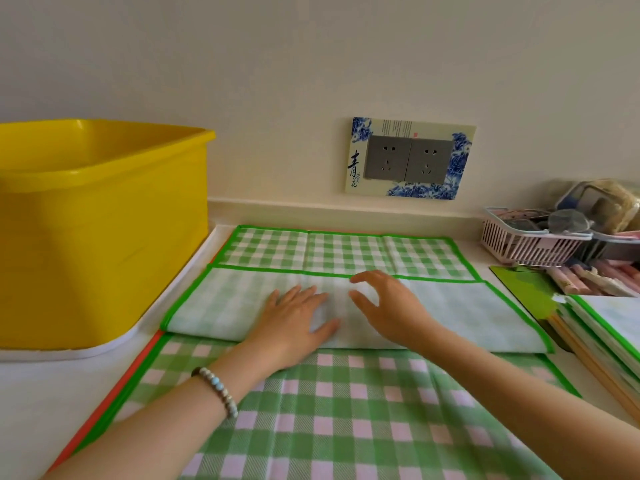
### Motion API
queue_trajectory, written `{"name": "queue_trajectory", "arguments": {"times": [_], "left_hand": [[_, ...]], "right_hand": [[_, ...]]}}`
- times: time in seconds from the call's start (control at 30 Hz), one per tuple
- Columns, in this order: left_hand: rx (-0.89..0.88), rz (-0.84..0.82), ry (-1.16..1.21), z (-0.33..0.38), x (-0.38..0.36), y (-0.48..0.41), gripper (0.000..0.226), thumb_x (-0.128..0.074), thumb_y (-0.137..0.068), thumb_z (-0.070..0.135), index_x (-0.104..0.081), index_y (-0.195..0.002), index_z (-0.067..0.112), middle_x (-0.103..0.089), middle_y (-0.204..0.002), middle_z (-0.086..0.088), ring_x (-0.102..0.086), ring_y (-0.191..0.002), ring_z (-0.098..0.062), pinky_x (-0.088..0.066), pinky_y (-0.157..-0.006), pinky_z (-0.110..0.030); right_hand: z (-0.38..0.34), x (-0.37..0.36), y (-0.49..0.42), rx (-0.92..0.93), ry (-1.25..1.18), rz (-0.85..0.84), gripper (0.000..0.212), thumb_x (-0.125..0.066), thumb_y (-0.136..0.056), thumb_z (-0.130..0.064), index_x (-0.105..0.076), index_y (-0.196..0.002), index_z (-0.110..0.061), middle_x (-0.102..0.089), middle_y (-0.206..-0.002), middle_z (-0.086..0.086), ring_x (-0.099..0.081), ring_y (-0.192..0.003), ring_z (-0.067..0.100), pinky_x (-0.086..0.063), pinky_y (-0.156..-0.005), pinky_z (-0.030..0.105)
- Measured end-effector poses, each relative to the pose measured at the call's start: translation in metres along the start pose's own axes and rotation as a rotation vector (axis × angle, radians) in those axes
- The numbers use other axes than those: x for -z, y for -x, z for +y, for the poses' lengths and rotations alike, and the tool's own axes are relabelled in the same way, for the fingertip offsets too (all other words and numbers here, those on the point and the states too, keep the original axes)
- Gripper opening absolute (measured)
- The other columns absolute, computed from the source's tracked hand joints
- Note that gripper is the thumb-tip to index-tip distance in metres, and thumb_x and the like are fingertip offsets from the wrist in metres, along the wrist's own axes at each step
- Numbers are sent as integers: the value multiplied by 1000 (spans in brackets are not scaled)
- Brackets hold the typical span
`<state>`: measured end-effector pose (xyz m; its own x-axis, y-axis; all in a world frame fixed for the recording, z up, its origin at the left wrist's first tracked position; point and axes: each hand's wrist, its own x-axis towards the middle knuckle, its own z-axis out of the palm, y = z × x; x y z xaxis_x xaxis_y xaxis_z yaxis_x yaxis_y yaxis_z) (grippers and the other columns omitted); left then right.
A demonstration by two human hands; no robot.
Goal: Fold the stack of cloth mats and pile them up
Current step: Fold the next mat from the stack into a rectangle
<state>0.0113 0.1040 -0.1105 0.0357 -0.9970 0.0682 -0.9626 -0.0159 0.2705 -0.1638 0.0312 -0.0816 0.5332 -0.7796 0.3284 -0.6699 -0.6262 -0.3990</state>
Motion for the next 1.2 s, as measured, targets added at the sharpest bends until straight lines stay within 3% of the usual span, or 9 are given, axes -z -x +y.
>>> {"name": "queue_trajectory", "arguments": {"times": [0.2,0.43,0.6,0.9,1.07,1.2], "left_hand": [[11,12,-2,2,-2,1,71,-20,-89,68,-18,-149,31,-10,-158,11,-2,-145,-10,0,-118,-41],[-10,4,-18,-3,-4,0,69,-21,-89,67,-17,-149,32,-8,-158,12,0,-145,-9,0,-118,-42],[-24,-36,-19,-4,-1,3,89,-11,-76,79,-13,-150,31,-3,-158,12,4,-145,-10,2,-118,-42],[-24,-92,-29,-2,2,6,114,-8,-57,96,-5,-151,32,6,-158,13,11,-144,-9,7,-117,-44],[-20,-107,-54,0,3,5,118,-10,-54,98,-3,-151,31,8,-158,12,11,-145,-10,7,-117,-45],[-17,-101,-66,0,2,4,119,-11,-53,99,-3,-151,31,7,-158,12,10,-145,-11,6,-117,-45]], "right_hand": [[-12,-26,7,4,114,-144,44,-32,-100,-34,-38,-141,-20,-35,-149,-1,-30,-137,15,-18,-112,27],[2,-27,14,-32,171,-221,52,-21,-100,-46,-19,-149,-29,-14,-158,-6,-8,-145,13,-3,-116,32],[46,0,26,-143,203,-230,59,-22,-94,-60,-17,-148,-37,-11,-158,-9,-6,-145,11,-3,-117,32],[128,58,59,-359,321,-235,59,-20,-94,-59,-13,-148,-36,-10,-158,-8,-8,-145,12,-6,-116,32],[108,62,55,-329,280,-229,59,-26,-96,-54,-16,-149,-31,-11,-158,-4,-10,-145,15,-5,-117,35],[52,44,54,-108,141,-232,59,-30,-92,-59,-24,-146,-35,-18,-156,-9,-15,-143,11,-9,-116,32]]}}
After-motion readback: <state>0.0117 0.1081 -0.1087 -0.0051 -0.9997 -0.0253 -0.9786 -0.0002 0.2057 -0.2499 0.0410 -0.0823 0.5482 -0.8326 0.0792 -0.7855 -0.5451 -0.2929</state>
